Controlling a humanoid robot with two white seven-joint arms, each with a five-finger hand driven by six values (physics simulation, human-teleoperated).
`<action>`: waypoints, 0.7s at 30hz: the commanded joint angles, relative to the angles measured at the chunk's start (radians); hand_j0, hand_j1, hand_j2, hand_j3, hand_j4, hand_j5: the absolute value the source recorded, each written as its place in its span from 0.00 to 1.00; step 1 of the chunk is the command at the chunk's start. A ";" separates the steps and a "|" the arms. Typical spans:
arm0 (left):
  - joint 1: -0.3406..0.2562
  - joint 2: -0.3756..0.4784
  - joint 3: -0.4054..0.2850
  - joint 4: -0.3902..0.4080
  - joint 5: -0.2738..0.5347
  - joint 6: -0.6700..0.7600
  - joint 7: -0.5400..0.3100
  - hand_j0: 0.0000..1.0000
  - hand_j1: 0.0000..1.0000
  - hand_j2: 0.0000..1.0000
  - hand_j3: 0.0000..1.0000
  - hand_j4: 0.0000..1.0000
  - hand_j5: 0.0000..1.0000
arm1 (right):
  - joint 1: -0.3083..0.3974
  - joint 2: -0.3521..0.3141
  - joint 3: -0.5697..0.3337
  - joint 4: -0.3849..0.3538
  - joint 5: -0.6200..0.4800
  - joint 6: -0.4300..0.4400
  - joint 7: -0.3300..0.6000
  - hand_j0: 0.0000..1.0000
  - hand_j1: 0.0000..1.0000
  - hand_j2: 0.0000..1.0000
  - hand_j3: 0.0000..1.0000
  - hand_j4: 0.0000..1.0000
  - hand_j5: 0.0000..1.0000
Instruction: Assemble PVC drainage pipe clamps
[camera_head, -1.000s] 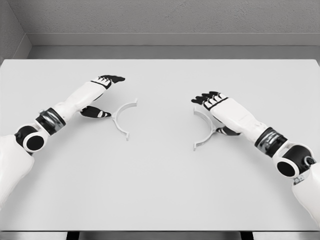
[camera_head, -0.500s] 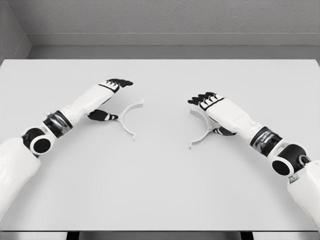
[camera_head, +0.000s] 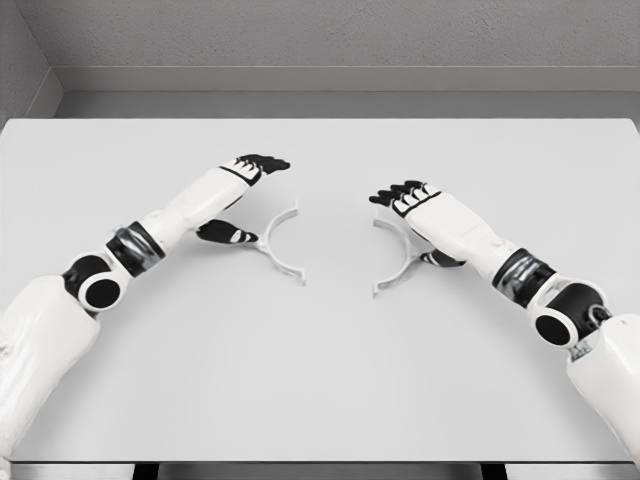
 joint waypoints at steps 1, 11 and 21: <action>0.000 -0.015 0.001 -0.002 0.005 0.000 0.001 1.00 1.00 1.00 1.00 1.00 1.00 | 0.000 0.009 0.005 -0.002 -0.003 0.004 0.000 1.00 1.00 1.00 1.00 1.00 1.00; -0.009 -0.009 0.044 0.009 0.011 0.000 -0.001 1.00 1.00 1.00 1.00 1.00 1.00 | -0.020 0.032 0.017 0.000 0.003 0.006 0.013 1.00 1.00 1.00 1.00 1.00 1.00; -0.058 -0.025 0.038 0.109 0.008 0.000 -0.001 1.00 1.00 1.00 1.00 1.00 1.00 | -0.043 0.051 0.050 0.016 0.003 0.016 0.013 1.00 1.00 1.00 1.00 1.00 1.00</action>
